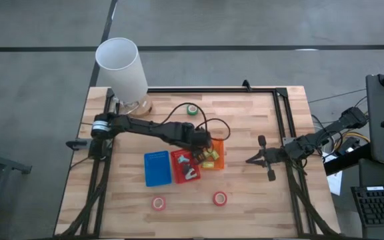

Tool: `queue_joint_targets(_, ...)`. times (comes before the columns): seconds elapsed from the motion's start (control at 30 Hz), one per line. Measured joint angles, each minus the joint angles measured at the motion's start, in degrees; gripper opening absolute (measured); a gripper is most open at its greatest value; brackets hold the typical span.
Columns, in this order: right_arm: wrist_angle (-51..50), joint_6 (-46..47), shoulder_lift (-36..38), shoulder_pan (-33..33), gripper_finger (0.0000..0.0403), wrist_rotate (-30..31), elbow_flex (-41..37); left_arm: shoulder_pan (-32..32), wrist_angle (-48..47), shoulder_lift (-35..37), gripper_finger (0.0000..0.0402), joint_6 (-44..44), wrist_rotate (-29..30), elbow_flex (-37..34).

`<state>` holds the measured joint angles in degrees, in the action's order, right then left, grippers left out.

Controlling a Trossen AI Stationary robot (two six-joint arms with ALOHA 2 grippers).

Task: Pick and place Stapler, Stapler remover, tape
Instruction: Put the pink tape into the blue bin

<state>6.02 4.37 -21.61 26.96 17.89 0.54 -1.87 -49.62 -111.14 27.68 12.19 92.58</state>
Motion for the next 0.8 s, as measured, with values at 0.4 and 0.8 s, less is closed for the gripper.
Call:
queue_joint_targets(0.4,0.0,0.1,0.0,0.0,0.0008,0.0,0.0,3.5,0.0,0.0,0.0201,-7.6,-0.5,0.0)
queue_joint_targets(0.8,0.0,-0.3,0.0,0.0,0.0008,0.0,0.0,-0.9,3.8,0.1,0.0186,-10.1,-2.9,-0.1)
